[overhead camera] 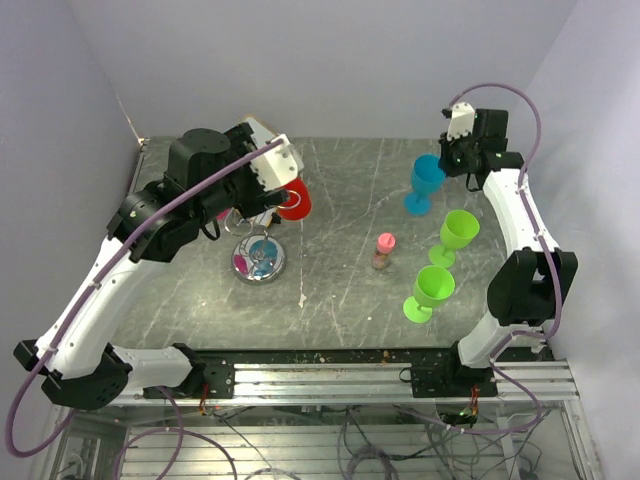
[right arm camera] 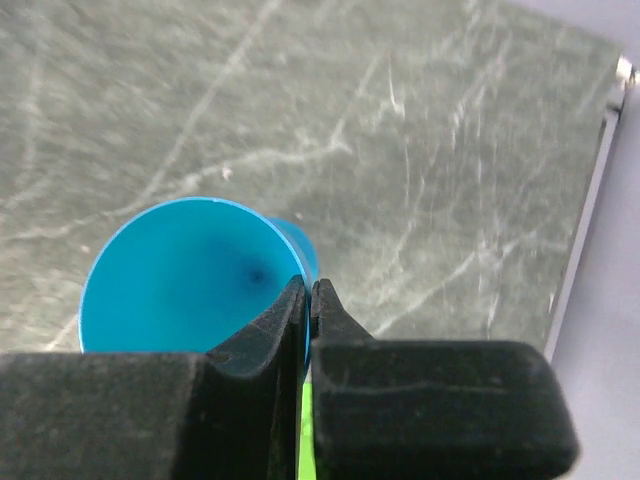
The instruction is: Place the wine glass upside down on the wine glass rack
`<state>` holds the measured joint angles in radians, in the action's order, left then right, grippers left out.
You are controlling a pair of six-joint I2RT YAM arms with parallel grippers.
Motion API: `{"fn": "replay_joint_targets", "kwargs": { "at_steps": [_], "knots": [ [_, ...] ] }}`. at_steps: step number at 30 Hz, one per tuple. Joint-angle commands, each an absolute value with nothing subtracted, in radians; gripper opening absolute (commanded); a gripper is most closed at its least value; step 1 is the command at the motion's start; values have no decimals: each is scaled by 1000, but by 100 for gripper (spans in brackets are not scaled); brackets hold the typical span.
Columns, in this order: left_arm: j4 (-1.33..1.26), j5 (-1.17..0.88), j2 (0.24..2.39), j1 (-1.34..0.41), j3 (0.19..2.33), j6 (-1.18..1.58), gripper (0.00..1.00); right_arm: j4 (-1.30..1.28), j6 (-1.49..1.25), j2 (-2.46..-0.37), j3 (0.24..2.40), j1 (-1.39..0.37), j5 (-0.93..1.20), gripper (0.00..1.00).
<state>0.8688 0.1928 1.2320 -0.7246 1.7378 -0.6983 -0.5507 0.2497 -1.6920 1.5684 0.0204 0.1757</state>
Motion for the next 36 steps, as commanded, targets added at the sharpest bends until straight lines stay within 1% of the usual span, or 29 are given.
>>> {"fn": "replay_joint_targets", "kwargs": {
  "at_steps": [1,5,9,12,16,22,30,36],
  "knots": [
    [788,197,1184,-669,1719,-612,99,-533,254,-1684,1679,19,347,0],
    [735,130,1165,-593,1708,-502,98,-515,208,-1693,1782,1,470,0],
    [682,75,1152,-508,1711,-373,98,-460,129,-1695,1850,-27,545,0],
    [655,63,1149,-463,1726,-315,98,-425,91,-1684,1873,-77,559,0],
    [665,81,1156,-438,1761,-279,98,-402,95,-1646,1878,-160,524,0],
    [691,41,1146,-422,1768,-239,98,-374,124,-1539,1831,-271,438,0],
    [756,-20,1221,-422,1835,-197,98,-361,166,-1376,1700,-278,392,0],
    [754,-13,1223,-422,1804,-207,99,-375,176,-1336,1649,-278,414,0]
  ]
}}
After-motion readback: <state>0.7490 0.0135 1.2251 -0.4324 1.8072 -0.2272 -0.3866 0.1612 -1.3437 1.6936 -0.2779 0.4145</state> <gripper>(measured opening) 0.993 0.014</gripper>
